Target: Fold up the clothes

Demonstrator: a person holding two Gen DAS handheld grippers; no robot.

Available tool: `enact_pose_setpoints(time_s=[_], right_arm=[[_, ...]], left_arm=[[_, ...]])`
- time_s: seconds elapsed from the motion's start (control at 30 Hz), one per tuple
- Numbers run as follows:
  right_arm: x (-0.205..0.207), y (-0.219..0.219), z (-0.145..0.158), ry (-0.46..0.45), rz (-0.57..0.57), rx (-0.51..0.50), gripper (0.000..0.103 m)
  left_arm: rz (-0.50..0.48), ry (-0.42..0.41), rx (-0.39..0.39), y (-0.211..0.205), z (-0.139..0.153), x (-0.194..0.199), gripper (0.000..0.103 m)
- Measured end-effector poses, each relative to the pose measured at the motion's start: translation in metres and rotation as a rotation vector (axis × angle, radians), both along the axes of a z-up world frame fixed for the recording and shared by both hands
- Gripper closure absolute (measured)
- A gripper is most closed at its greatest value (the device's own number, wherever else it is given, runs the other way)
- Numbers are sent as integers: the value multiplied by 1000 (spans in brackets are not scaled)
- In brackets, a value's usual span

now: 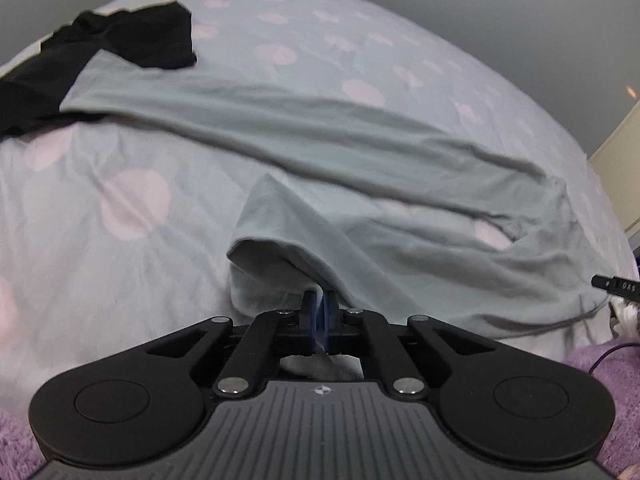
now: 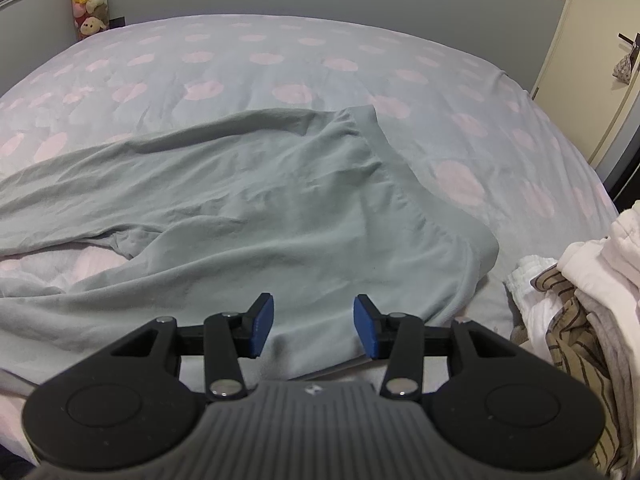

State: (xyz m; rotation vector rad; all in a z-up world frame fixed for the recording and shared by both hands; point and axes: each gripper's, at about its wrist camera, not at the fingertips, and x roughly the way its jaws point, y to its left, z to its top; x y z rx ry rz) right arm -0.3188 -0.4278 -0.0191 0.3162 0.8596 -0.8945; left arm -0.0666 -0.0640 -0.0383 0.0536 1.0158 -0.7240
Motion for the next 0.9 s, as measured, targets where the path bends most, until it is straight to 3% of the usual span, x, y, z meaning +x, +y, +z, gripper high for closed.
enact_pose_setpoints(time_s=[0.17,0.6,0.77,0.9], right_arm=[[0,-1,-1,-3,-4,6,55],[-2,-4,-3,7,-6,10,55],[0,-2,-4,15,-5,9,55],[1,-1,-4,24,-5,7,54]], left_arm=[[11,-131,8,8,38,13,102],[-346,-612,488,13,86,12,102],[-509,-399,535,25,54,9,102],[-483,-226,480,42,42,21,98]])
